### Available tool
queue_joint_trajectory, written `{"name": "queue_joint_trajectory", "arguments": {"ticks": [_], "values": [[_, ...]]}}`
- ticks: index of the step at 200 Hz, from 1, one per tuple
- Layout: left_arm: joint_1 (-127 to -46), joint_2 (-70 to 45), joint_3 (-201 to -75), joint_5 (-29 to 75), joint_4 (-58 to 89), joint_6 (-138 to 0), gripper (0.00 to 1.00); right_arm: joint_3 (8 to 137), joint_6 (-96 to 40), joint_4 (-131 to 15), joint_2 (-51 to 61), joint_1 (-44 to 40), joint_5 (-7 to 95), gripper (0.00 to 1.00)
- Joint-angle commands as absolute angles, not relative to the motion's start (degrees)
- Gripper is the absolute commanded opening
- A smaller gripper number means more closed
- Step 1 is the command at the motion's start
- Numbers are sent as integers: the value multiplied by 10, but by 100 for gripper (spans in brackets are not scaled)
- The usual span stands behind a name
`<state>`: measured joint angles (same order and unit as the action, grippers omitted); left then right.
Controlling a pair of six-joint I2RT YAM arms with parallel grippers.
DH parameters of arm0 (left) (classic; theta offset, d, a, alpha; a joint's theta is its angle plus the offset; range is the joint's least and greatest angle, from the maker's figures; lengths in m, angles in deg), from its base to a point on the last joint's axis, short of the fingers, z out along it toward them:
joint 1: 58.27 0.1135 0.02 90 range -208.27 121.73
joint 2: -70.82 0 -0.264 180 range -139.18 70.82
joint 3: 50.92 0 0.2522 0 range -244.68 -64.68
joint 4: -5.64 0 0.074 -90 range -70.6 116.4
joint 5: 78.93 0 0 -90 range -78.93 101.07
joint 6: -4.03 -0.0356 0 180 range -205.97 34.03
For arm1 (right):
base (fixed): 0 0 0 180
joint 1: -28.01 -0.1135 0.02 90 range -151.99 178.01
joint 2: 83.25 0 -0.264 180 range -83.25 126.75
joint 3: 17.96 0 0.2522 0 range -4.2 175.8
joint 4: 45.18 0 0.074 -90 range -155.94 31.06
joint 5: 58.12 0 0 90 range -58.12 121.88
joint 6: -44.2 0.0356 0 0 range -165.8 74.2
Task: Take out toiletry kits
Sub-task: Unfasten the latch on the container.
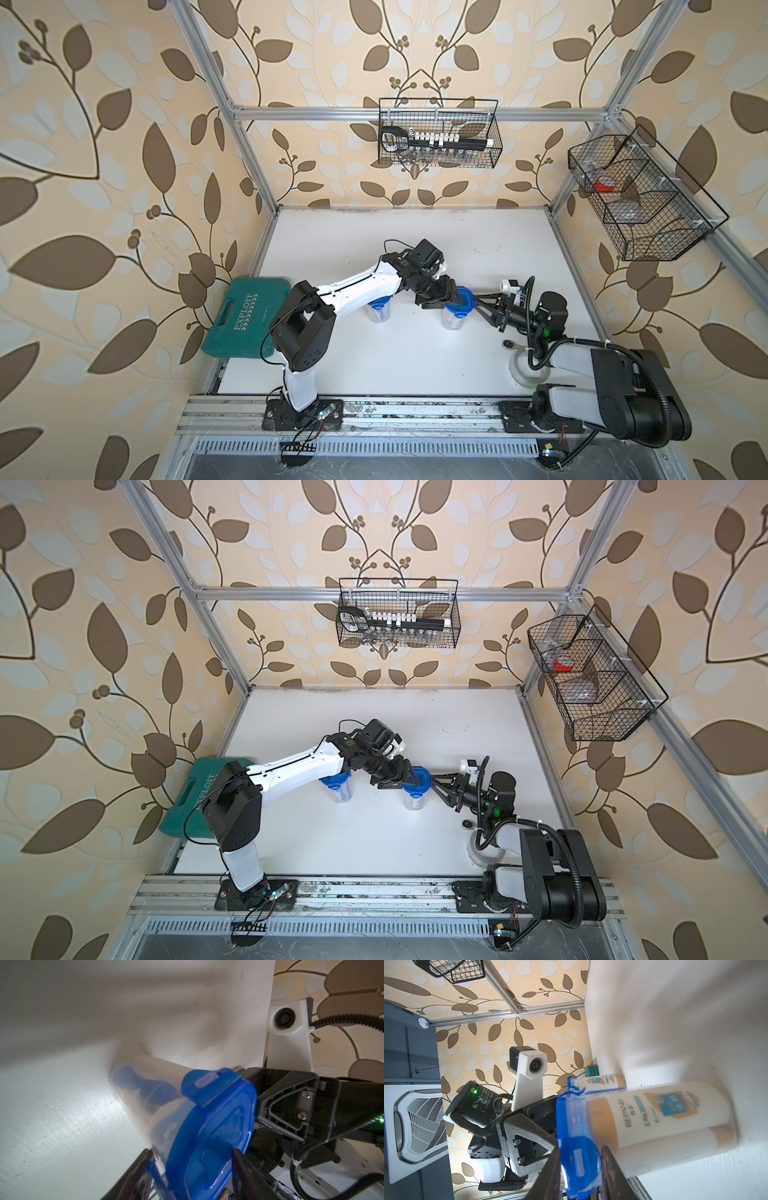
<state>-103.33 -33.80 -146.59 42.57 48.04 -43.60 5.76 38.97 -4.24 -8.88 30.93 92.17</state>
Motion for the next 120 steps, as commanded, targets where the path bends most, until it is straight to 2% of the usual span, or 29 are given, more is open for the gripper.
{"name": "queue_joint_trajectory", "arguments": {"ticks": [1,49,88,106,120], "values": [[-1044,-358,-1430,363,575,-435,59,53,412,2,-92,320,929,30],[-1044,-356,-1396,357,580,-430,58,60,424,1,-110,334,939,23],[-1045,-354,-1391,358,575,-430,58,73,408,-40,-132,337,943,21],[-1045,-352,-1407,359,577,-434,62,95,349,-152,-169,336,938,23],[-1045,-348,-1435,355,585,-443,65,151,205,-399,-227,337,895,30]]}}
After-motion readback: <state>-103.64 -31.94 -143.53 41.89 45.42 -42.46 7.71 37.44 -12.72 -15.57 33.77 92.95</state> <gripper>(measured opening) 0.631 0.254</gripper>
